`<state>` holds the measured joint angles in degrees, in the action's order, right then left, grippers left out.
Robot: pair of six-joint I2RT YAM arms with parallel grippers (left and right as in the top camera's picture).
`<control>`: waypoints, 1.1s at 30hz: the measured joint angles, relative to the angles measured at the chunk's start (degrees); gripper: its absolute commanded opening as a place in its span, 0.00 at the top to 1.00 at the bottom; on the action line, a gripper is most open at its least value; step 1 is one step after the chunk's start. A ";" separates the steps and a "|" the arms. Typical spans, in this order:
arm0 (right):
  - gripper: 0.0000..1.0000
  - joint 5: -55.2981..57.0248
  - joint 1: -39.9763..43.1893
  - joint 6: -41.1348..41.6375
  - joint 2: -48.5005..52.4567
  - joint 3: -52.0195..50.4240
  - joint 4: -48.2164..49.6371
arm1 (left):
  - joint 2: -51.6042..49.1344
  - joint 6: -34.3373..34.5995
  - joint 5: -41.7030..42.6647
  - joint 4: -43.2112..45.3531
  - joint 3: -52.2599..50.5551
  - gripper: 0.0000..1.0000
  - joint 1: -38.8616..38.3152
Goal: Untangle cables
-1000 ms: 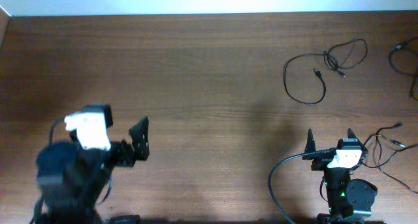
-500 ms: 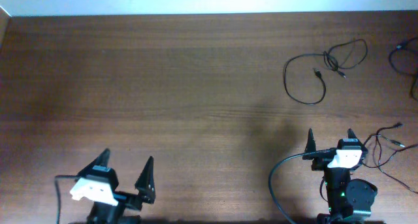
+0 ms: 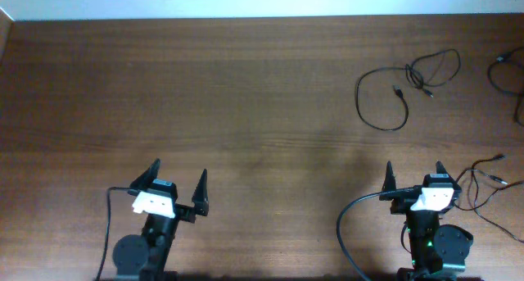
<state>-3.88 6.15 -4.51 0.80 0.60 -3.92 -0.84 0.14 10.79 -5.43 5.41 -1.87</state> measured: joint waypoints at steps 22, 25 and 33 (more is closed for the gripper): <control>0.02 0.00 0.00 0.04 -0.02 0.00 0.00 | 0.07 -11.34 -4.20 1.55 -4.66 0.01 -0.44; 0.02 0.00 0.00 0.02 -0.02 0.00 0.00 | 0.07 -10.51 -6.40 1.22 -4.66 0.01 -0.44; 0.02 0.00 0.00 0.02 -0.02 0.00 0.00 | 0.07 -6.27 -10.51 0.96 -4.66 0.01 -0.44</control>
